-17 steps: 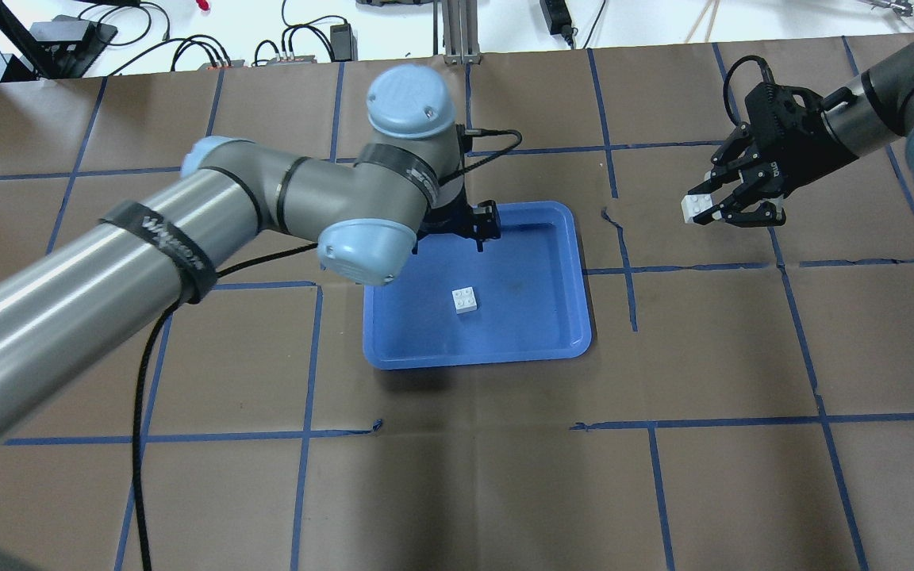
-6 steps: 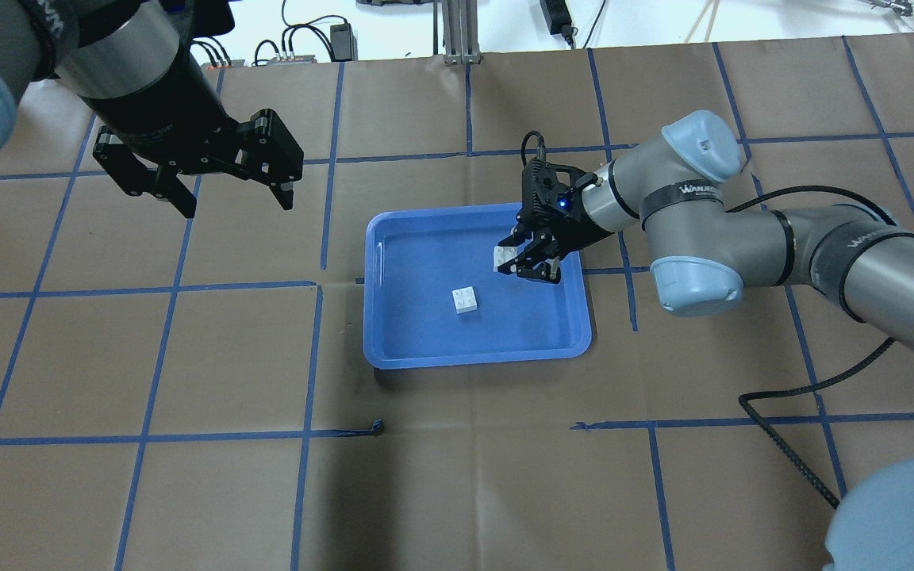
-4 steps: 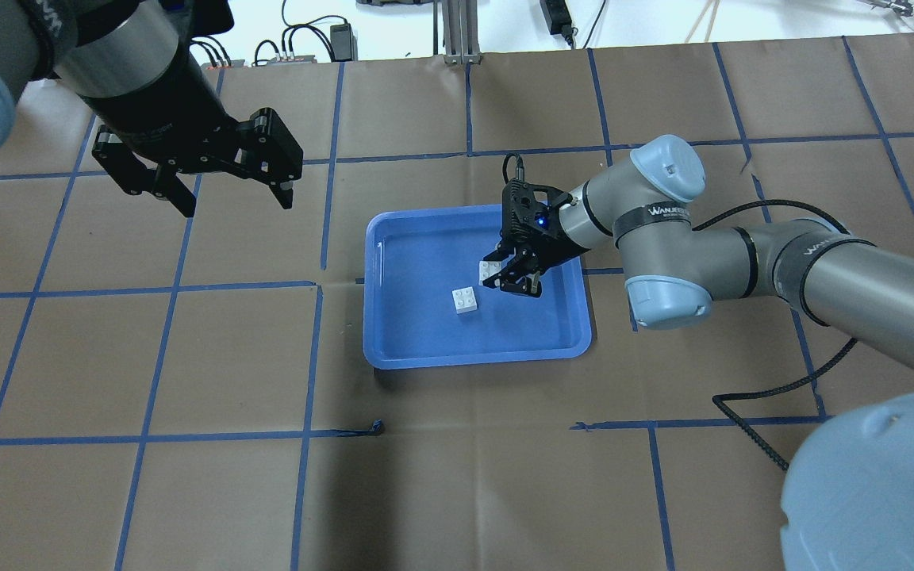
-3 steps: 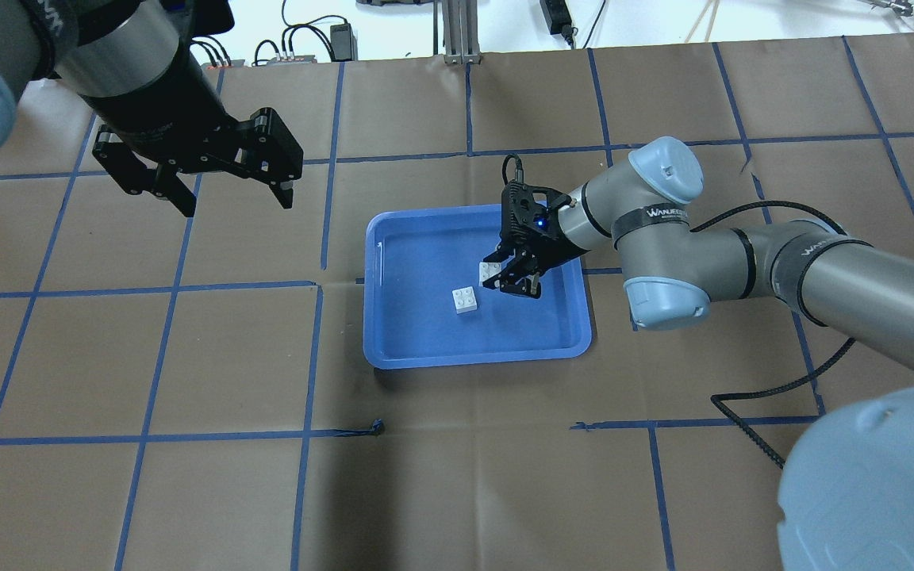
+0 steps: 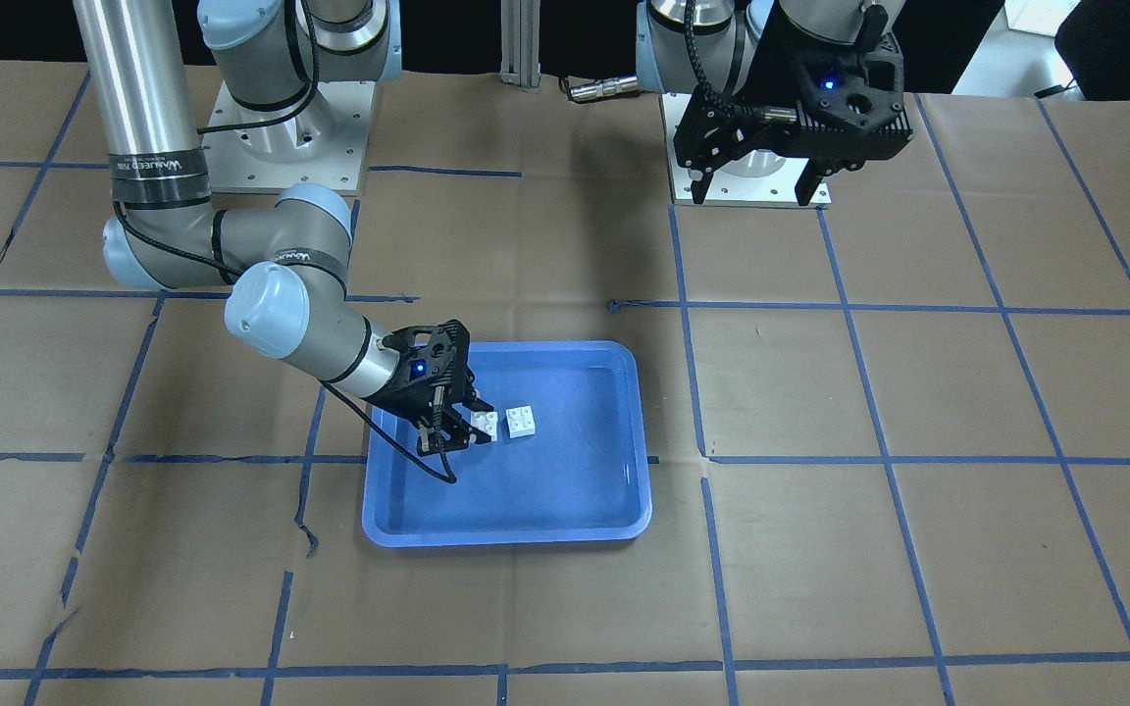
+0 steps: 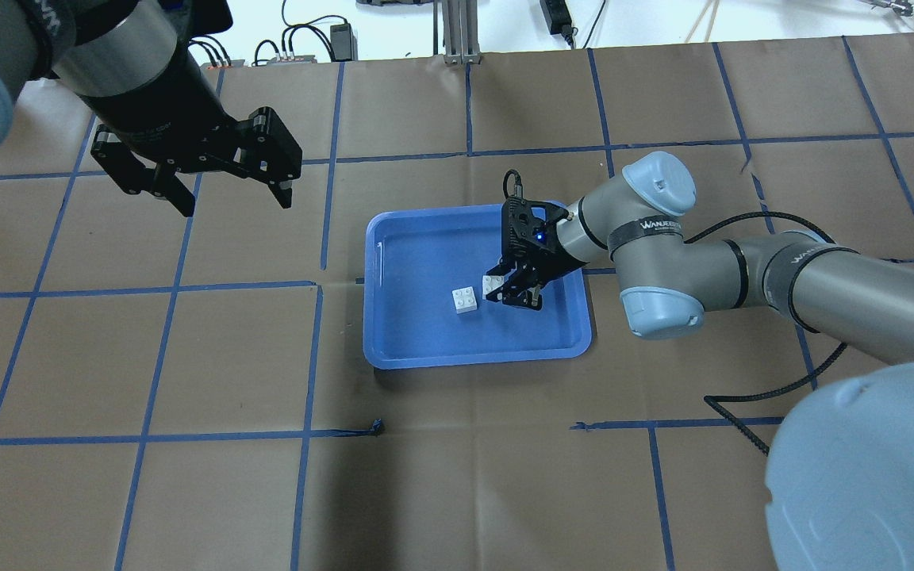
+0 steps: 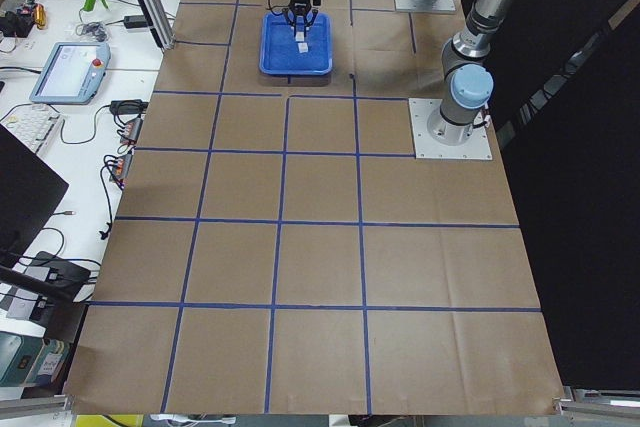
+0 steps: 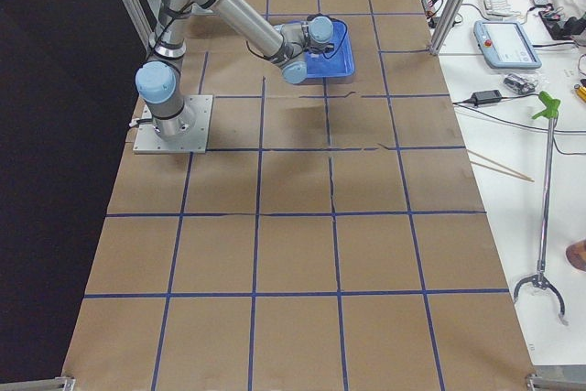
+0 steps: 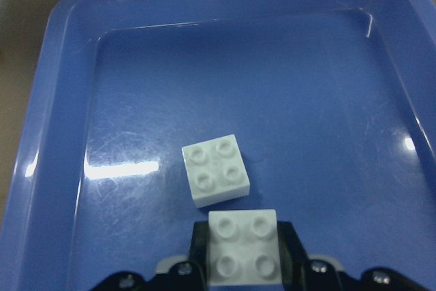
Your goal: Assemble white blocks and place on blue tray
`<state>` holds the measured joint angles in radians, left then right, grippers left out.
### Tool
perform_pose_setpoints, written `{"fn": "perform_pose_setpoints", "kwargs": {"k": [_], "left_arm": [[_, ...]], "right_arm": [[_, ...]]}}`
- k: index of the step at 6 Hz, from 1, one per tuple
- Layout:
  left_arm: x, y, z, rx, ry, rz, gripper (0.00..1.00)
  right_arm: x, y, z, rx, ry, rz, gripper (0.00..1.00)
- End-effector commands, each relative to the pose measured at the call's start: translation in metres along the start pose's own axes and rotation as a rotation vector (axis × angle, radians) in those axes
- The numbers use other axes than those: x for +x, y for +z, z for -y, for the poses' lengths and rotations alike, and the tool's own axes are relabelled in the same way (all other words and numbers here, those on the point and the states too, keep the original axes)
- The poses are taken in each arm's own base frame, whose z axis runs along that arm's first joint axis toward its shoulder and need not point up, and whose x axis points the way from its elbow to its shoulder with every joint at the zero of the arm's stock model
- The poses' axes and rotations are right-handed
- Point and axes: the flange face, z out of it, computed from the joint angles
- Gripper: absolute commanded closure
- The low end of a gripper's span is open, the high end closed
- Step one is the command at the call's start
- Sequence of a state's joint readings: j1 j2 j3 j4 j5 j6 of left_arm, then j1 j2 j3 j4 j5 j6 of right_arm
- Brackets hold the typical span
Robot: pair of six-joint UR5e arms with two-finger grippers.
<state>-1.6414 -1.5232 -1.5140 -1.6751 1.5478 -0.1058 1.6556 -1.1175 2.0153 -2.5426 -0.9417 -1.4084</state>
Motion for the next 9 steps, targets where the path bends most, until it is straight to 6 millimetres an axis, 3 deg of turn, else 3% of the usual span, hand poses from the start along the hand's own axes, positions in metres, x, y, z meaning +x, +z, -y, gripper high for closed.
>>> {"fn": "perform_pose_setpoints", "kwargs": {"k": [1, 4, 9], "left_arm": [[0.0, -0.001, 0.0, 0.001, 0.0, 0.0, 0.01], [0.0, 0.0, 0.0, 0.0, 0.0, 0.002, 0.01], [0.0, 0.0, 0.0, -0.001, 0.0, 0.002, 0.01]], "right_arm": [[-0.002, 0.002, 0.001, 0.003, -0.003, 0.003, 0.72], [-0.008, 0.01, 0.011, 0.001, 0.001, 0.016, 0.72], [-0.008, 0.017, 0.007, -0.001, 0.007, 0.025, 0.72]]}}
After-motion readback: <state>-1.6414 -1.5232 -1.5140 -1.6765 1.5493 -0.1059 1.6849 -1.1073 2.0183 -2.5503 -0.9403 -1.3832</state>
